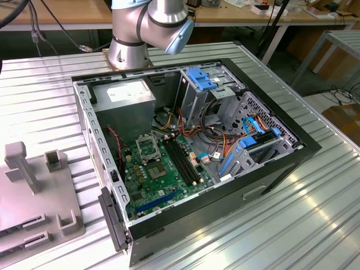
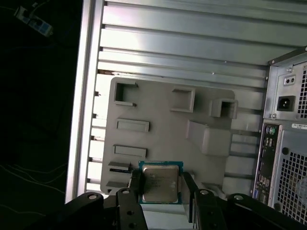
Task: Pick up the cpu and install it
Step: 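Pick up the cpu and move it towards the insertion slot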
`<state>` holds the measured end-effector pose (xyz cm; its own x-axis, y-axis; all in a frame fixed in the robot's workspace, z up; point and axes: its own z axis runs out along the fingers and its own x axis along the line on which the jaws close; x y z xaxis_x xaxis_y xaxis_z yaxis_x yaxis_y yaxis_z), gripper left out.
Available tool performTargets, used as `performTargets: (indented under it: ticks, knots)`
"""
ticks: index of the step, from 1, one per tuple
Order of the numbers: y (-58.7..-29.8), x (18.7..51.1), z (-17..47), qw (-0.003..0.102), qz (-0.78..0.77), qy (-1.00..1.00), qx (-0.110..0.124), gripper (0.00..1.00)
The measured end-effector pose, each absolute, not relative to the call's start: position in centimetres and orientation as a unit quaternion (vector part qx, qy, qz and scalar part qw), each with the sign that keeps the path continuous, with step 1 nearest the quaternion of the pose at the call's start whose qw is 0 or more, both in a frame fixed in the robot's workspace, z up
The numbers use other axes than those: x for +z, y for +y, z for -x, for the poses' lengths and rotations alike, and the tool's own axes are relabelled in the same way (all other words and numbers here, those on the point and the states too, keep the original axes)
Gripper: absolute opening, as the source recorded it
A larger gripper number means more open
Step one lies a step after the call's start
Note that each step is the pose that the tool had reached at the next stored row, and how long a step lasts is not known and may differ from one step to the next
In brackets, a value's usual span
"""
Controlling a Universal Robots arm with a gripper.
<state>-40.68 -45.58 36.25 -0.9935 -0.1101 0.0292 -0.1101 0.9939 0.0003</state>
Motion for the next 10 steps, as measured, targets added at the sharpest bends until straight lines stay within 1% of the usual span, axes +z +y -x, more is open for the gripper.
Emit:
performTargets:
  ticks: [10]
  knots:
    - [-45.6, 36.8, 39.4, 0.015, -0.055, -0.998, 0.001, 0.44]
